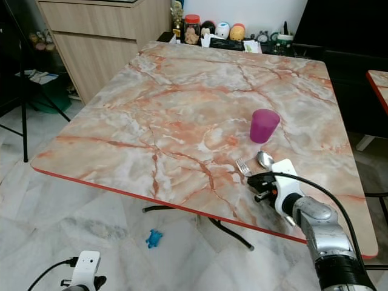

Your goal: Setting the table

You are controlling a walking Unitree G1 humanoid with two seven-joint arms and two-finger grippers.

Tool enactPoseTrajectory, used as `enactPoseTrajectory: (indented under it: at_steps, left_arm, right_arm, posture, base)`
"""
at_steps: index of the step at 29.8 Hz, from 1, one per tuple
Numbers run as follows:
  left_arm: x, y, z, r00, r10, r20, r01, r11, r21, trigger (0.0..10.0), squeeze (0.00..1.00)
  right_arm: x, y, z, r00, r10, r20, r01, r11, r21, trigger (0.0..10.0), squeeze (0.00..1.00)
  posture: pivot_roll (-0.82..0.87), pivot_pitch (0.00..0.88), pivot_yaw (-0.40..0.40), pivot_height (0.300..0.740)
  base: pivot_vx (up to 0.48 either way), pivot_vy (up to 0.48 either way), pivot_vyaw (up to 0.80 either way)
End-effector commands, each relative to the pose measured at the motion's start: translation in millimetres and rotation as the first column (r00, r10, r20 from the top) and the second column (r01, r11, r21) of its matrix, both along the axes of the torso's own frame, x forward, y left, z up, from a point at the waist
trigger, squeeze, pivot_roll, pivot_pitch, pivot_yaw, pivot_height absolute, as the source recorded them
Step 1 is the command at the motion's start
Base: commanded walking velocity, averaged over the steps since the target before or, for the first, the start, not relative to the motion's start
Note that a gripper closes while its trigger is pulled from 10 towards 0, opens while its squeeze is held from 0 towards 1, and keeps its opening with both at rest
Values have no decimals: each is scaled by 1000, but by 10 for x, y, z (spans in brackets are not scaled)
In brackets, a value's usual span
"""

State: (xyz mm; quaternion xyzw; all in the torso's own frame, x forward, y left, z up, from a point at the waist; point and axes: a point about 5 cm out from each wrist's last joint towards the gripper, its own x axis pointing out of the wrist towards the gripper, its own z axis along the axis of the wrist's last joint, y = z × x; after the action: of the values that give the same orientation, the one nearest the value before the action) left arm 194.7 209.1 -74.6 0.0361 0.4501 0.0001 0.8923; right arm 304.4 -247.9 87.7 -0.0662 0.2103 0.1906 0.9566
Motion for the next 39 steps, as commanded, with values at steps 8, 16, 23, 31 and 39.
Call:
enactPoseTrajectory:
  at_steps: [8, 16, 23, 31, 39]
  left_arm:
    - [-87, 1, -47, 999, -1, -36, 1, 1000, 3, 10000, 0]
    - [-87, -11, -50, 999, -6, -38, 7, 1000, 6, 10000, 0]
    - [-78, 8, -40, 1000, 15, -18, -14, 1000, 24, 10000, 0]
    - [-30, 28, -6, 999, 38, 27, -38, 999, 26, 10000, 0]
    - [13, 42, 20, 999, 14, 40, -16, 998, 65, 10000, 0]
  right_arm:
    - [38, 197, 47, 995, -28, 97, 21, 997, 73, 0, 0]
    - [-15, 485, 135, 973, -34, 228, 0, 989, 147, 10000, 0]
    - [-49, 510, 521, 800, -243, 549, 243, 967, 75, 10000, 0]
    - [-238, 529, 590, 652, -409, 638, 378, 905, 194, 10000, 0]
    - [-245, 591, 625, 617, -425, 663, 394, 895, 207, 10000, 0]
  posture:
    - [51, 90, -11, 740]
    - [45, 90, -10, 740]
    - [31, 83, -15, 740]
    - [44, 84, -15, 740]
    - [43, 80, -20, 740]
  base:
    - [0, 0, 0]
    - [0, 0, 0]
    - [0, 0, 0]
    - [0, 0, 0]
    - [0, 0, 0]
